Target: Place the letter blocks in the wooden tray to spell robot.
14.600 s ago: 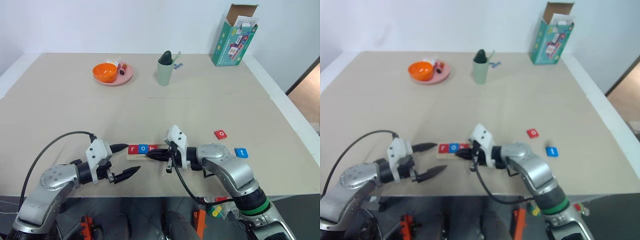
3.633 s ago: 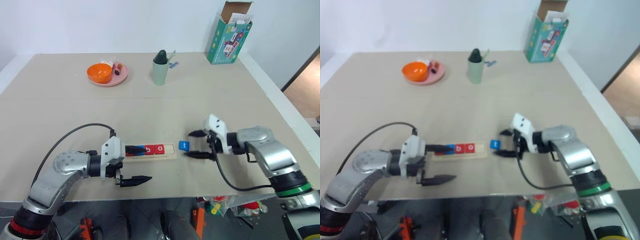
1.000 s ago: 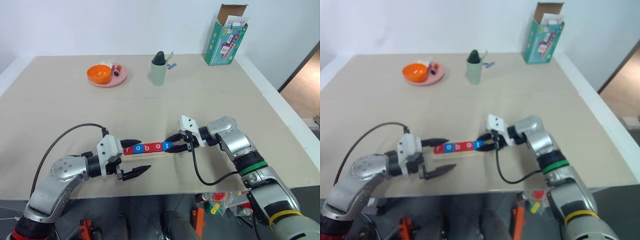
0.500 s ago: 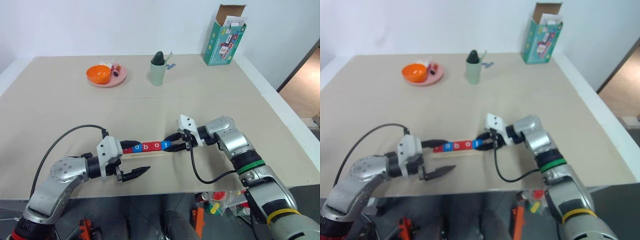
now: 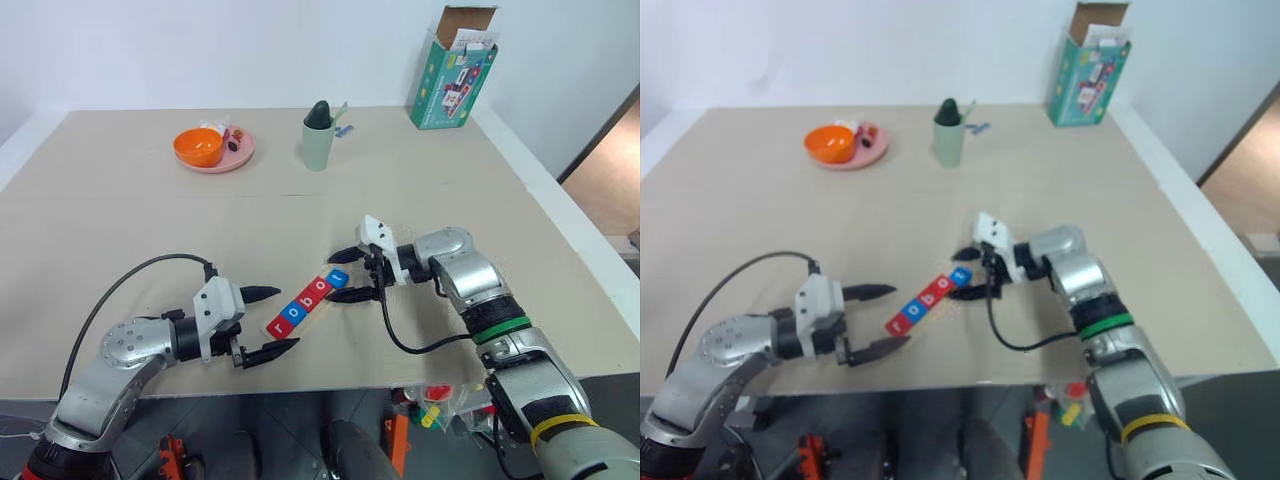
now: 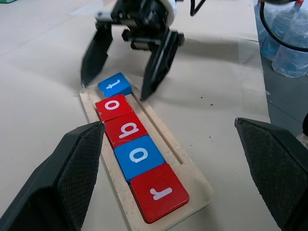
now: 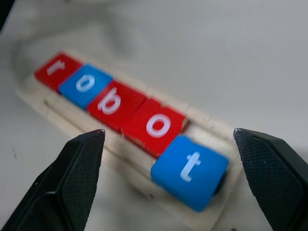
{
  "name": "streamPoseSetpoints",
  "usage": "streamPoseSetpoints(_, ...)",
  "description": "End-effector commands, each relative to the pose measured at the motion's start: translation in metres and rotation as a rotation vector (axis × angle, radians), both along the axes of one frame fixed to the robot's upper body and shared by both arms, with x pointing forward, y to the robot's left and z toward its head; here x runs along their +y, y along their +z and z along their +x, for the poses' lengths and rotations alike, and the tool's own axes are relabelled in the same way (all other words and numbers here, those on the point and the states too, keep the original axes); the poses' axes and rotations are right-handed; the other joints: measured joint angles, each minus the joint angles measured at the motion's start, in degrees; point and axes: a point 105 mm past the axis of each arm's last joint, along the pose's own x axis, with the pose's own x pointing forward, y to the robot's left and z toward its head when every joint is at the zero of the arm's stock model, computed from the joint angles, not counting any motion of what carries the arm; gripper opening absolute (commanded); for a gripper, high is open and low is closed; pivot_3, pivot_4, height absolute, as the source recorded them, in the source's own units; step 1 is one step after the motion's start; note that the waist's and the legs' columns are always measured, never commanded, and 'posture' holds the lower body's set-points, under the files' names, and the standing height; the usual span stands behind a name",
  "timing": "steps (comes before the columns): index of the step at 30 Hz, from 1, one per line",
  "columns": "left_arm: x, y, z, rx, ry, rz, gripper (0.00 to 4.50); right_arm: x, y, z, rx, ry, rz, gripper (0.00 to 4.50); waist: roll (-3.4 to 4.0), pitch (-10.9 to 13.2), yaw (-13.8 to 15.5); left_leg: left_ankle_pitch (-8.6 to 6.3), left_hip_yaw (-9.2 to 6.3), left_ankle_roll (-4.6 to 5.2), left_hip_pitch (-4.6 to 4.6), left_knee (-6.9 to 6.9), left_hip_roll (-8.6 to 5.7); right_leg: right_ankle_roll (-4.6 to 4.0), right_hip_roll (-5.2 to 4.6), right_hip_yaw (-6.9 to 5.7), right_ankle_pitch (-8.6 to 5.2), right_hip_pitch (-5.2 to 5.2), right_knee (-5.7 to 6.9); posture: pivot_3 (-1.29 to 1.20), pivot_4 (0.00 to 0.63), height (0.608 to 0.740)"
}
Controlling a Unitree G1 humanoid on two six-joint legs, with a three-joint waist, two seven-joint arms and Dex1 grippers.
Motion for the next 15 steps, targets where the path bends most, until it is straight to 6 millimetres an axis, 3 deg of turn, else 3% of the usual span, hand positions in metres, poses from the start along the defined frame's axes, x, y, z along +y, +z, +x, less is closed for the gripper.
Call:
streamPoseSetpoints(1, 0.0, 0.01, -0.002, -0.052, -0.015, 0.002, 4.5, -0.003, 0.009, -0.003, -0.03, 0.0, 0.026, 4.45, 0.0, 0.0, 0.0, 0.0, 0.0, 0.0, 0.0, -0.01, 0.0, -0.01, 0.0, -0.01, -0.02, 0.0, 0.0, 0.0, 0.15, 0.74)
streamPoseSetpoints(6, 0.0, 0.01, -0.001, -0.052, -0.021, 0.004, 4.5, -0.008, 0.018, 0.0, -0.049, -0.05, 0.068, 4.45, 0.0, 0.0, 0.0, 0.0, 0.02, 0.0, 0.0, 0.0, -0.01, -0.01, -0.01, 0.02, -0.01, 0.0, 0.0, 0.0, 0.15, 0.74)
streamPoseSetpoints(12, 0.001, 0.011, -0.001, -0.052, -0.019, 0.0, 4.5, -0.028, 0.026, 0.012, -0.072, -0.153, 0.085, 4.45, 0.0, 0.0, 0.0, 0.0, 0.03, 0.0, 0.0, 0.01, -0.04, 0.01, -0.03, 0.03, -0.01, 0.01, 0.0, 0.0, 0.15, 0.74)
streamPoseSetpoints(15, 0.002, 0.012, -0.001, -0.053, -0.016, -0.005, 4.5, -0.036, 0.028, 0.013, -0.068, -0.184, 0.099, 3.25, 0.0, 0.0, 0.0, 0.0, 0.02, 0.0, 0.0, 0.0, -0.04, 0.0, -0.03, 0.01, -0.01, 0.0, 0.0, 0.0, 0.15, 0.74)
